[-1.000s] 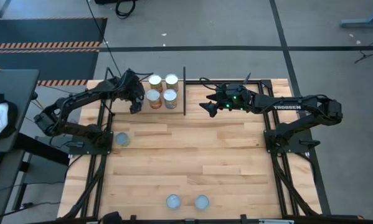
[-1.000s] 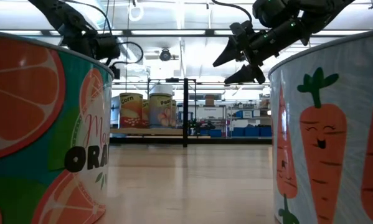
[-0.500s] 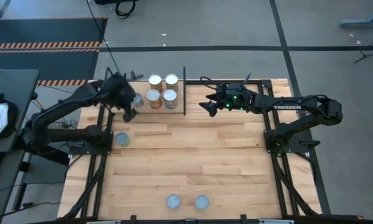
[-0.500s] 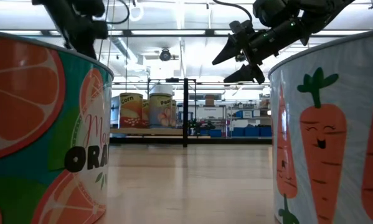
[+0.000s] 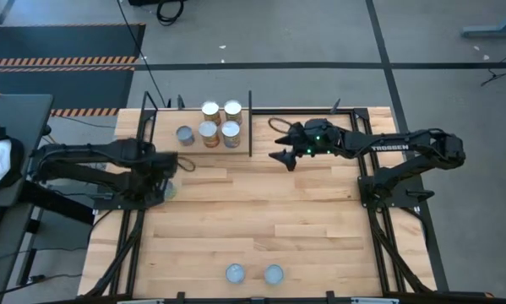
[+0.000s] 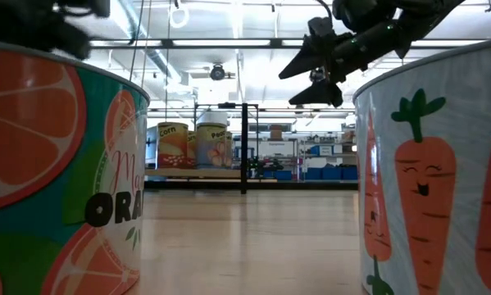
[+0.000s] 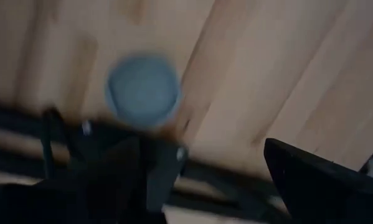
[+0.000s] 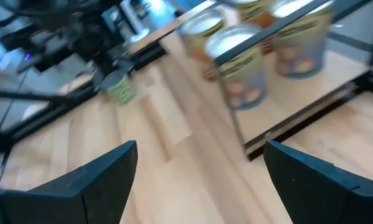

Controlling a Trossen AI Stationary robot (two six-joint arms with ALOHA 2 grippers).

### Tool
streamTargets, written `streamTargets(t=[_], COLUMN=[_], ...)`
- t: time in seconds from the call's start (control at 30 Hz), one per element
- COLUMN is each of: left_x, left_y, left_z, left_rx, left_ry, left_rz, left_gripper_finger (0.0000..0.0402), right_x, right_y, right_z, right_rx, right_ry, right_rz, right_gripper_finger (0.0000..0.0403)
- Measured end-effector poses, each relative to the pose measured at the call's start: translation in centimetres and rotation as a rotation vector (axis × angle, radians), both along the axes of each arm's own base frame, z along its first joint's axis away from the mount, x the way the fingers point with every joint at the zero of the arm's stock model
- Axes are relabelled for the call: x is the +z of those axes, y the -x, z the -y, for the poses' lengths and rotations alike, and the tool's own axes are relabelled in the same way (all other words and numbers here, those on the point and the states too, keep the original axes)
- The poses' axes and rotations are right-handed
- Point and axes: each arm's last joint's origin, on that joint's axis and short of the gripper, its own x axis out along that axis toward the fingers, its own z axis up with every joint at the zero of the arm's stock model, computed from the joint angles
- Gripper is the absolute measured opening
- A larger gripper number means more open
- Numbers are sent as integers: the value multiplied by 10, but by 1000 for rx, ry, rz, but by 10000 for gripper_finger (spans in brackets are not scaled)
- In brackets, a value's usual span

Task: Pick and place cans onto a shelf
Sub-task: Put the canned green peas on the shelf

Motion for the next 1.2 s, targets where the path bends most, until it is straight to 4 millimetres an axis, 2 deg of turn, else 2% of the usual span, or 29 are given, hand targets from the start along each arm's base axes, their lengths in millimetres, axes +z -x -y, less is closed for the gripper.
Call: streamTargets(t=[0.1,0.23,0.4,0.6,0.93,1.2], left_x=[-21,-22,-32,-45,-65,-96], left_y=[7,0,-7,-22,-36,-55], left_z=[4,2,1,0,-9,-26], left_rx=[10,26,17,-78,-83,-40], left_ry=[-15,-178,-160,-138,-77,-28], left_rz=[-112,-45,-122,-193,-335,-468], left_gripper_finger=[350,350,350,350,350,354], right_x=[-2,-3,-2,1,-10,-10], right_y=[-2,-5,-6,-5,3,4], right_z=[-11,-26,-49,-72,-71,-69], right_rx=[71,163,330,437,502,524], right_ry=[18,-8,-170,-174,-172,-170], right_rz=[-20,-28,-12,-16,-142,-148], right_gripper_finger=[357,357,357,357,357,357])
